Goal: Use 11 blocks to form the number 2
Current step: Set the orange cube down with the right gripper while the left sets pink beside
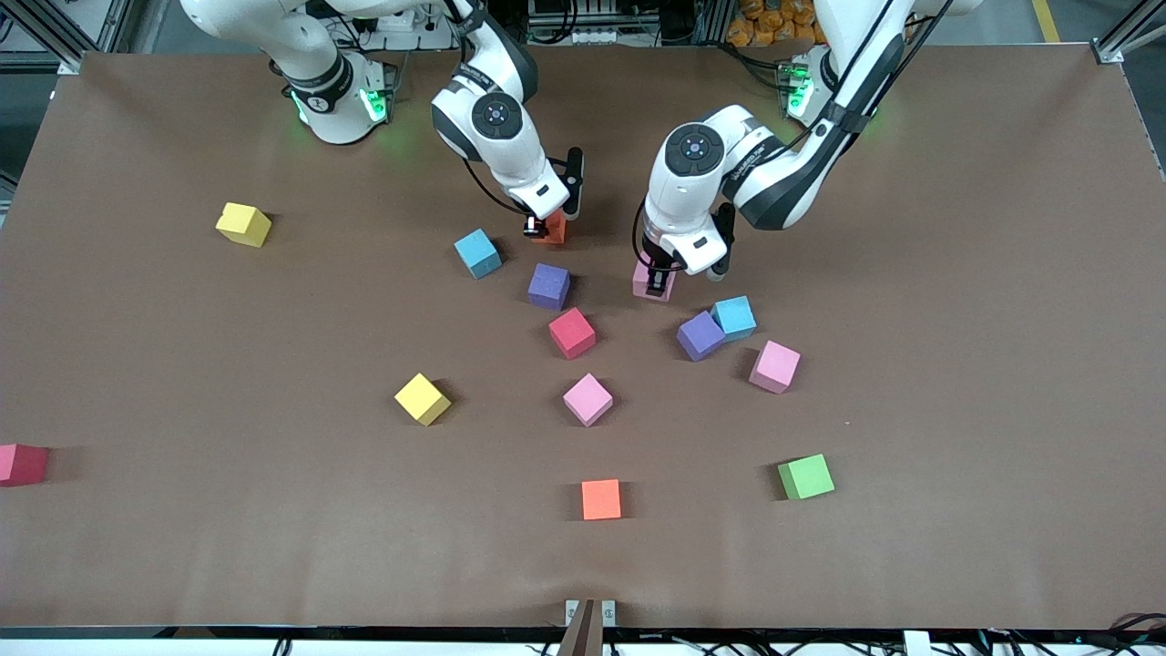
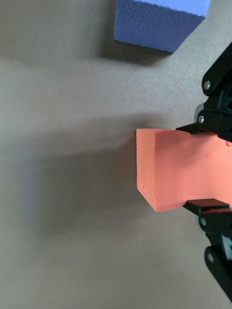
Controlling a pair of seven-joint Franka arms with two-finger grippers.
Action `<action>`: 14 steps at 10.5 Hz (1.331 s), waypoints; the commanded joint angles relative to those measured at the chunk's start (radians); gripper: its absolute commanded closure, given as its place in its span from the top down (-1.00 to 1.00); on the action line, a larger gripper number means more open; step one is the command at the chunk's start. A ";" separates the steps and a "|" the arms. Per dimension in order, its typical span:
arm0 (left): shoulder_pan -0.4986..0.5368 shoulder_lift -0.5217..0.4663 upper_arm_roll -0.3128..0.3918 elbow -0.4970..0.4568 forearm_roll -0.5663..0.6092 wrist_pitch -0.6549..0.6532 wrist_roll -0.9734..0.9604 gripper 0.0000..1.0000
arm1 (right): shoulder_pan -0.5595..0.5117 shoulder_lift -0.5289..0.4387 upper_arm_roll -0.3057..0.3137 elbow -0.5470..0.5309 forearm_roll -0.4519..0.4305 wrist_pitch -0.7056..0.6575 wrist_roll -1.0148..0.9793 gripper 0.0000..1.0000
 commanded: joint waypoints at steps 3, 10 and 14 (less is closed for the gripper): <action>0.008 -0.014 -0.004 -0.014 0.008 0.004 -0.029 -1.00 | 0.026 0.012 -0.013 0.003 -0.008 0.001 -0.015 1.00; -0.032 0.018 -0.012 -0.012 0.008 0.026 -0.190 -1.00 | 0.012 -0.051 -0.010 0.036 -0.006 -0.098 -0.012 1.00; -0.113 0.050 -0.013 0.000 0.008 0.088 -0.338 -1.00 | -0.049 -0.119 -0.015 0.120 -0.005 -0.341 -0.060 1.00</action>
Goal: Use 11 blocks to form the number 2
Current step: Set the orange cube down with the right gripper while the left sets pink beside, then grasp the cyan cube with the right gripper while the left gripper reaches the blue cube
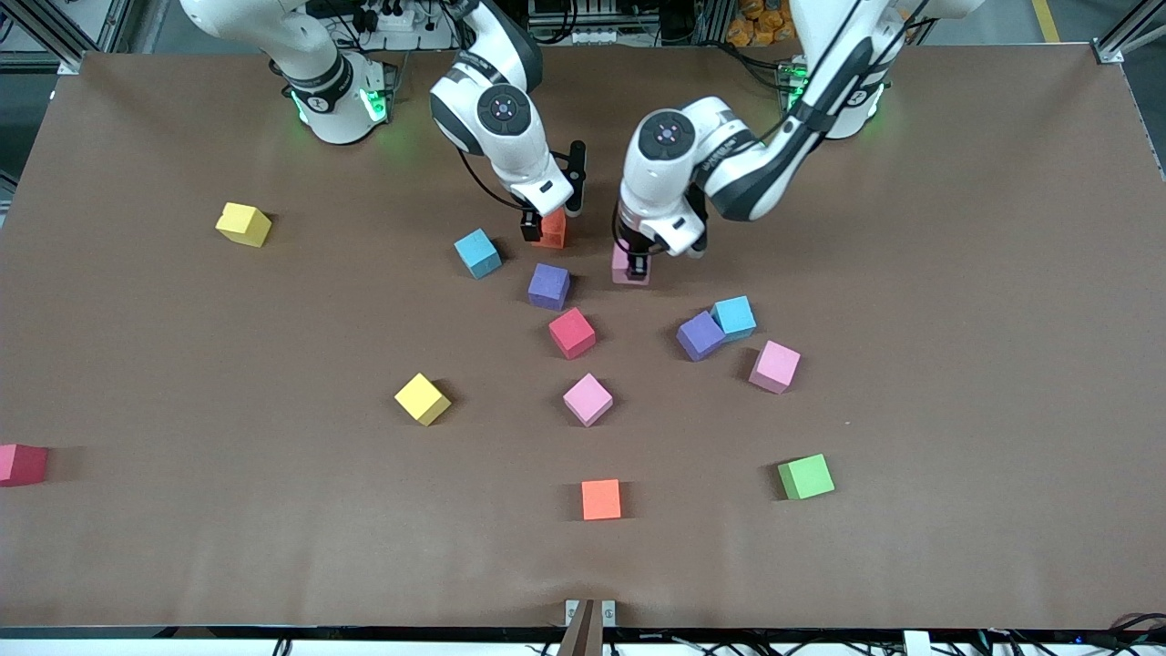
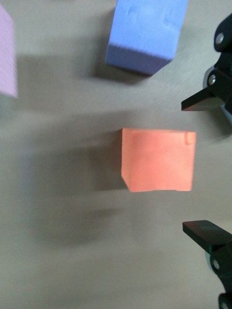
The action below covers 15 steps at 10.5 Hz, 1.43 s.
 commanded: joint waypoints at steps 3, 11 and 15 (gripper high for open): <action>-0.079 0.062 0.000 0.038 0.008 0.023 -0.130 -1.00 | -0.104 -0.089 -0.003 0.058 -0.004 -0.227 -0.047 1.00; -0.182 0.130 0.000 0.093 0.014 0.031 -0.262 -1.00 | -0.144 -0.097 -0.173 0.167 -0.148 -0.365 -0.088 1.00; -0.187 0.162 0.002 0.112 0.022 0.037 -0.268 -1.00 | -0.144 -0.091 -0.175 0.167 -0.147 -0.382 -0.096 1.00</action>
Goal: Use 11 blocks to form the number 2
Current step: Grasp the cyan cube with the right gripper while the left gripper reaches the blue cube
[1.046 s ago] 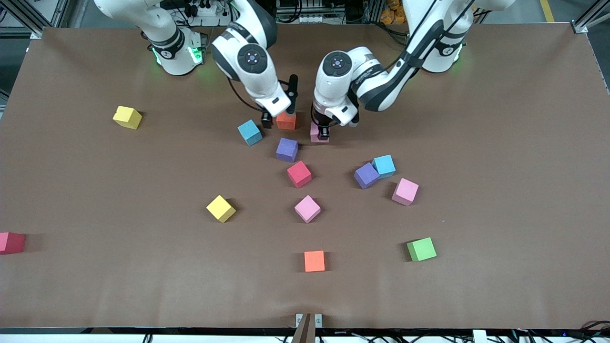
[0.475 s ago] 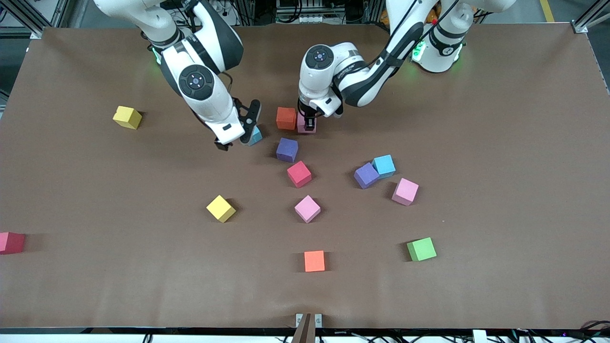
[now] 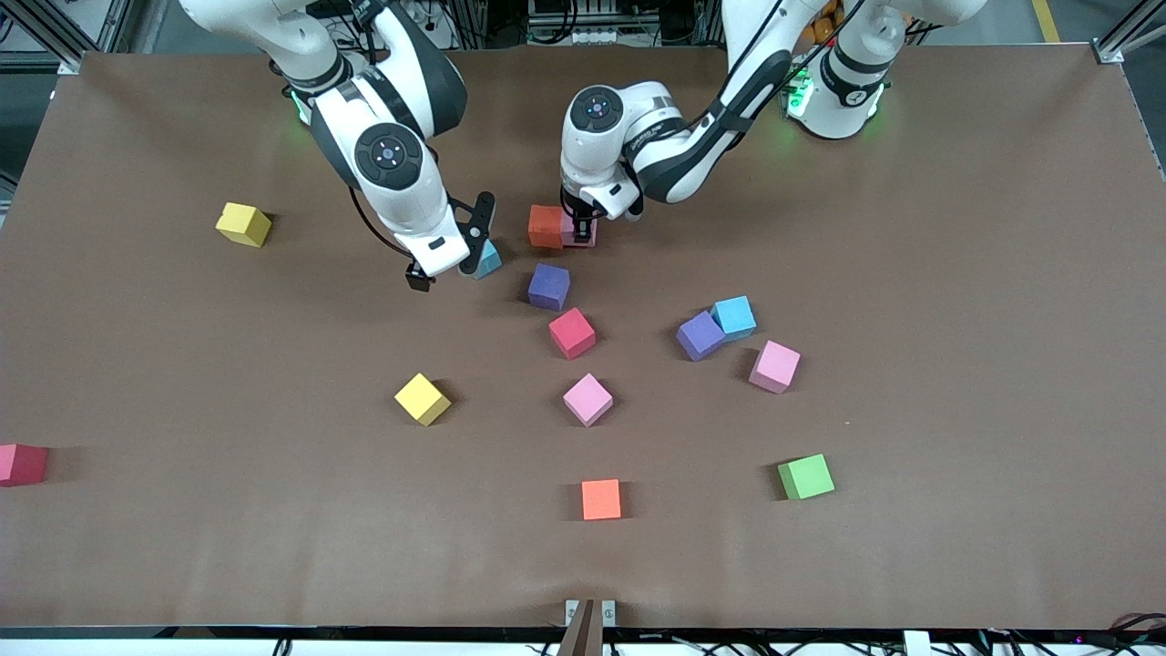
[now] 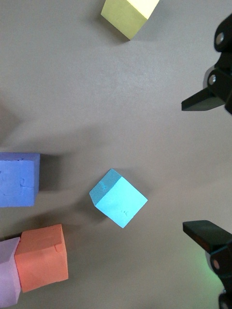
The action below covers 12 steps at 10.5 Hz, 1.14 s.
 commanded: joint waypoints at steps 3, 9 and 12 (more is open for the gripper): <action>-0.022 0.031 0.007 0.022 0.022 0.009 -0.088 -1.00 | -0.005 0.009 0.004 0.011 -0.017 -0.001 -0.008 1.00; -0.016 0.031 0.008 0.028 0.023 0.003 -0.071 1.00 | -0.020 0.039 -0.005 0.017 -0.006 0.046 0.005 1.00; -0.016 0.026 0.008 0.029 0.023 -0.002 -0.074 1.00 | -0.019 0.040 -0.005 0.015 -0.003 0.046 0.018 1.00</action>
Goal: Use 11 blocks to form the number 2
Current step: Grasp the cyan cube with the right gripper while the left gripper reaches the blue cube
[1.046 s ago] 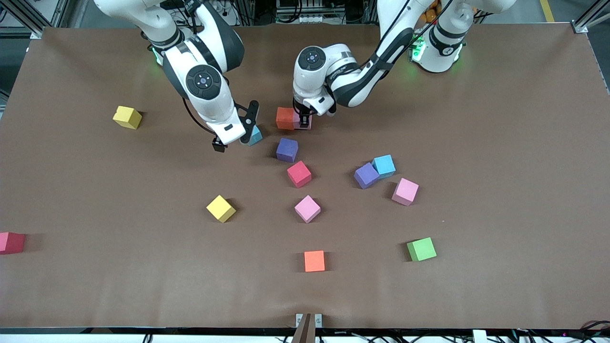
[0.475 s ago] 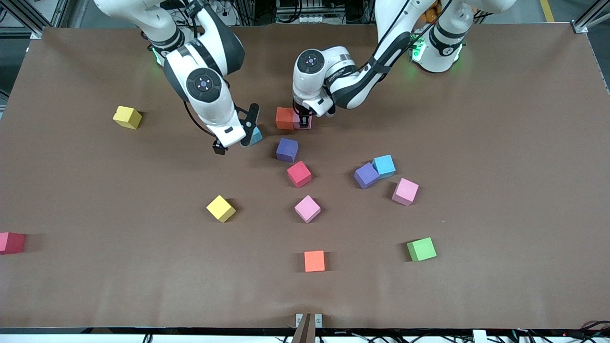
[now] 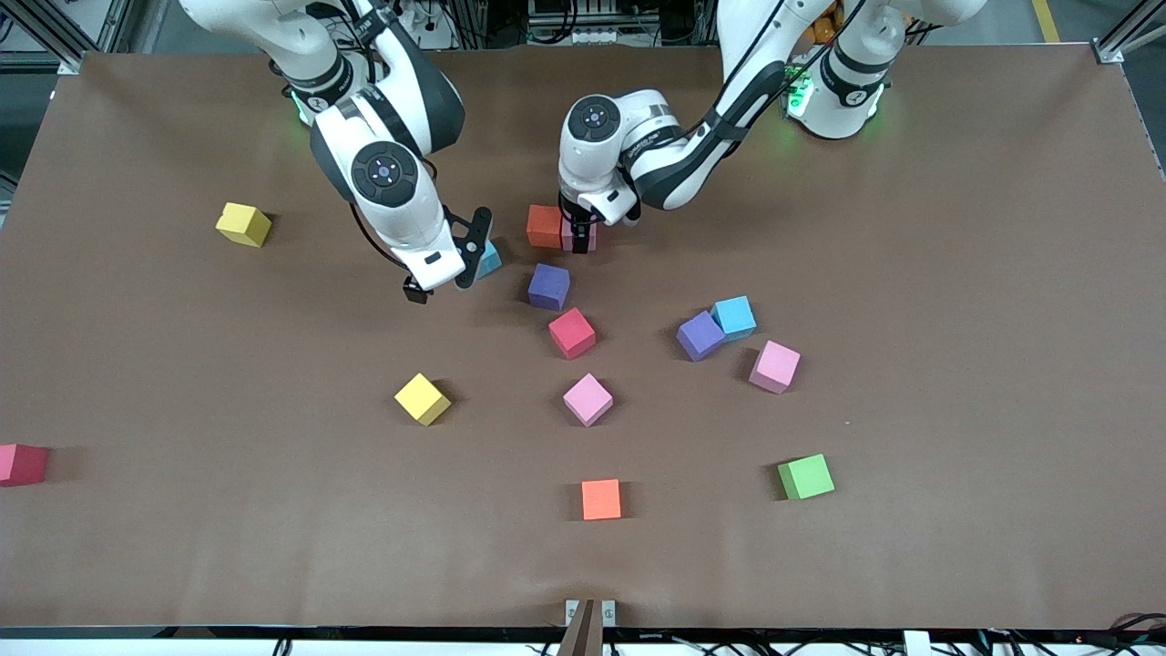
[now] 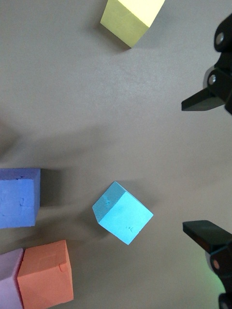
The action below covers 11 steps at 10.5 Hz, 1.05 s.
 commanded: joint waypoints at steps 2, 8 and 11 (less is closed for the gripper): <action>-0.012 -0.011 0.001 0.012 0.023 -0.035 -0.073 1.00 | -0.009 0.008 0.009 0.010 0.002 -0.007 0.047 1.00; -0.008 -0.038 -0.004 0.125 0.025 -0.211 -0.032 1.00 | 0.023 0.011 0.017 -0.077 0.137 0.011 0.527 1.00; 0.014 -0.041 0.002 0.183 0.025 -0.272 0.054 1.00 | 0.036 0.003 0.063 -0.207 0.143 0.195 0.641 1.00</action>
